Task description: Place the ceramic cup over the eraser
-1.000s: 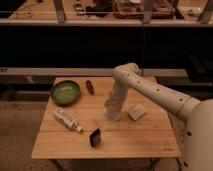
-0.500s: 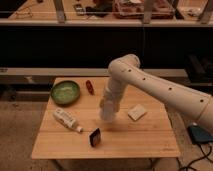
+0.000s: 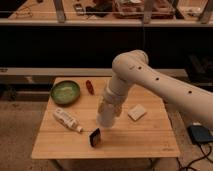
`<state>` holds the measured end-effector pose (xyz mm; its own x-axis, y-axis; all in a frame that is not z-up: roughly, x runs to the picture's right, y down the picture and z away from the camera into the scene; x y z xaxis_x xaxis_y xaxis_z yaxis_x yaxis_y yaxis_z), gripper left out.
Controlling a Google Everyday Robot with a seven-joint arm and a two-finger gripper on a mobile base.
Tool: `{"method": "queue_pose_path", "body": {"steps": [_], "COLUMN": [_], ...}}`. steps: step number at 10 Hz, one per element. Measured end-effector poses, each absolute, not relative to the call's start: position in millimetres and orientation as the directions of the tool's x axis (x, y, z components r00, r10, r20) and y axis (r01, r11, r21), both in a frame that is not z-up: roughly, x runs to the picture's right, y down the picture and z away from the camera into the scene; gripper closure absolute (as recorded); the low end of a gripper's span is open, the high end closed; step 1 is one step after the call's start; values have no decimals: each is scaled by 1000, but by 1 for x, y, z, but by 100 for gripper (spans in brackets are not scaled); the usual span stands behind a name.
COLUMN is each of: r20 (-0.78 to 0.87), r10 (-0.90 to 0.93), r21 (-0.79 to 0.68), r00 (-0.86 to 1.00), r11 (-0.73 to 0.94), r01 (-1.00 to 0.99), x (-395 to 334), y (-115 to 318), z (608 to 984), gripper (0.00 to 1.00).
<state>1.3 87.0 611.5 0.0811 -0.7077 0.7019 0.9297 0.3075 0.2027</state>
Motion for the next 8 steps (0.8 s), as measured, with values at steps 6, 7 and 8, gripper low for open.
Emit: {"method": "queue_pose_path", "body": {"steps": [6, 7, 8], "r20": [706, 700, 689], "r10": [-707, -712, -722], "r21": [276, 281, 295], "r00": [-38, -49, -67], "r11": [226, 212, 194], "r01": [934, 936, 936], "x": [-18, -23, -38], "y": [123, 128, 135], "z": [589, 592, 596], "gripper": [100, 100, 100]}}
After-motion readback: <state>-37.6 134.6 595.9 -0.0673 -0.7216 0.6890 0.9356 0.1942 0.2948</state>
